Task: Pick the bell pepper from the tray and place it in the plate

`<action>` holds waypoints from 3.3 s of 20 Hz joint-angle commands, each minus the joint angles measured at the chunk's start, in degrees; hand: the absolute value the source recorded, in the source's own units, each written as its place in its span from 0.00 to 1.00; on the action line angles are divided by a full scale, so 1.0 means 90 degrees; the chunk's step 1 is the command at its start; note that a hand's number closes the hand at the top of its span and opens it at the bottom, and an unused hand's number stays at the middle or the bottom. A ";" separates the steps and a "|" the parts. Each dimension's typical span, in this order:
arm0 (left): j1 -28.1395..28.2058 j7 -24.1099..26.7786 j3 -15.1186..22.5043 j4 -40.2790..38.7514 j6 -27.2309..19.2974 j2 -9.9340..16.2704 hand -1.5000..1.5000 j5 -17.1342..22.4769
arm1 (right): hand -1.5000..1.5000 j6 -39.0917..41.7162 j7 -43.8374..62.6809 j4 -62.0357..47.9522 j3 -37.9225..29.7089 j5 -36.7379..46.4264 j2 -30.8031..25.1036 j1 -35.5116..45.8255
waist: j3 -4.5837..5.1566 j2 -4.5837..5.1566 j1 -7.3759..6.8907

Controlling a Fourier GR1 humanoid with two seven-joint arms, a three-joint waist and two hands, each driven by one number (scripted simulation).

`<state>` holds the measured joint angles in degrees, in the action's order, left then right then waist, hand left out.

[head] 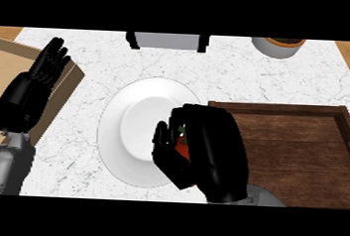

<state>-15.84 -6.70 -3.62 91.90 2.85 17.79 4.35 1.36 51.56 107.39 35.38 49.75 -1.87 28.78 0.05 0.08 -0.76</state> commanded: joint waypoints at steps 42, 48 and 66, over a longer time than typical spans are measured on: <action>-0.0123 -0.0292 -0.0280 0.0118 0.0043 -0.0132 0.50 -0.0203 | 0.00 -0.5617 -0.3761 -0.4440 -0.0282 -0.5452 -0.0548 0.1613 | -0.0011 -0.0021 0.0111; 0.0249 0.0112 -0.0202 -0.0005 0.0216 -0.0232 0.50 -0.0300 | 0.00 -0.4909 -0.4235 -0.2902 -0.0711 -0.5685 -0.1490 0.0310 | -0.0007 -0.0022 0.0155; 0.0003 -0.0265 -0.0201 0.0287 0.0158 -0.0517 0.50 -0.0412 | 0.00 -0.2693 -0.5981 -0.1625 -0.2619 -0.6089 -0.2884 -0.2458 | -0.0007 -0.0012 0.0105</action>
